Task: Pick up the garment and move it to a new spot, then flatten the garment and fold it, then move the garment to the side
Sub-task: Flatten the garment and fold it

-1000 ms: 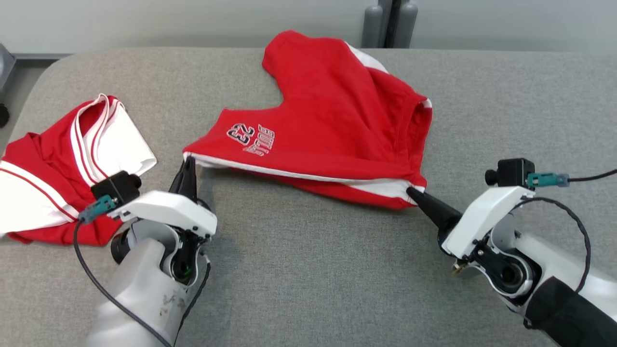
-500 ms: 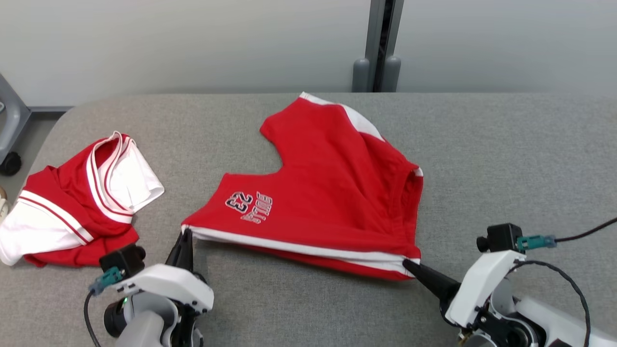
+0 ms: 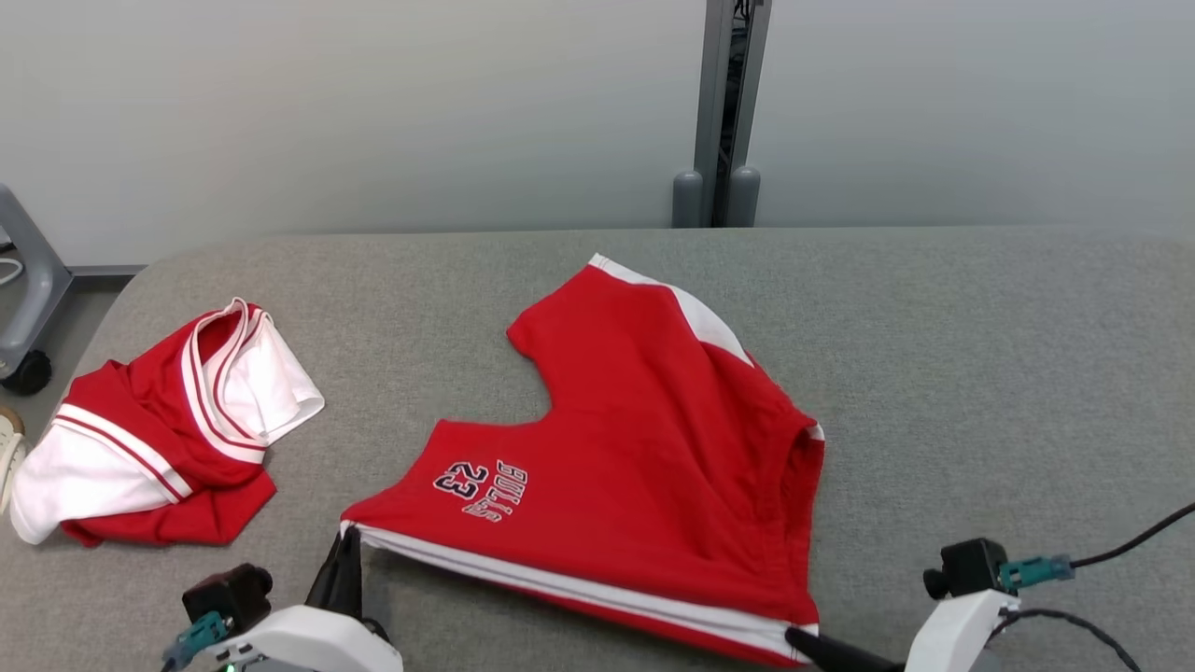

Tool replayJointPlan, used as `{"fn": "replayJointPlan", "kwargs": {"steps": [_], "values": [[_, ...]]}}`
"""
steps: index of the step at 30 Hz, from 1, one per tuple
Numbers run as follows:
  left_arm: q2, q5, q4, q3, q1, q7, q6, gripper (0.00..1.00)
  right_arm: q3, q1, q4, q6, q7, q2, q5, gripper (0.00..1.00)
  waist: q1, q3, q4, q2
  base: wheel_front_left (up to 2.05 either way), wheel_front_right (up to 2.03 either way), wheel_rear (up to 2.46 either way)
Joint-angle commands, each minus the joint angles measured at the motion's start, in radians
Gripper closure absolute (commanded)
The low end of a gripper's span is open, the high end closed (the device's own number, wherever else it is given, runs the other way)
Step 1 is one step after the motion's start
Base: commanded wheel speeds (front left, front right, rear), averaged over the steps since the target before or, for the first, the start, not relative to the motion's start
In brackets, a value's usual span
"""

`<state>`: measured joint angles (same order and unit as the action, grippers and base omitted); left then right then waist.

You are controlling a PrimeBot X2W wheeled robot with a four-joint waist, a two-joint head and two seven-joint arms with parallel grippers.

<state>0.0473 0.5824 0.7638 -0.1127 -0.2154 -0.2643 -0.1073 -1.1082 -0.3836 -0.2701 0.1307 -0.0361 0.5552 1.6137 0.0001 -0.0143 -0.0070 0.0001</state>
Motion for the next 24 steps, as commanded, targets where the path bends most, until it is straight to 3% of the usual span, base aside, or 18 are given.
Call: {"fn": "replayJointPlan", "kwargs": {"steps": [1,12,24], "values": [[0.007,-0.001,-0.014,0.011,0.022,-0.002,0.003,1.0,-0.002,0.028,0.011,0.0,-0.007,0.011,0.003,1.0,-0.0001,-0.008,-0.001,-0.0001,0.0,0.0,0.0],[0.006,0.01,-0.083,0.027,0.074,-0.002,0.019,1.0,0.001,0.057,0.067,0.0,-0.009,-0.002,-0.017,1.0,-0.0001,-0.003,-0.017,-0.0001,0.0,0.0,0.0],[0.036,-0.06,-0.141,0.075,-0.083,-0.002,0.032,1.0,0.105,-0.001,0.137,0.0,0.042,-0.034,0.0,1.0,-0.0001,0.081,-0.08,-0.0001,0.0,0.0,0.0]]}}
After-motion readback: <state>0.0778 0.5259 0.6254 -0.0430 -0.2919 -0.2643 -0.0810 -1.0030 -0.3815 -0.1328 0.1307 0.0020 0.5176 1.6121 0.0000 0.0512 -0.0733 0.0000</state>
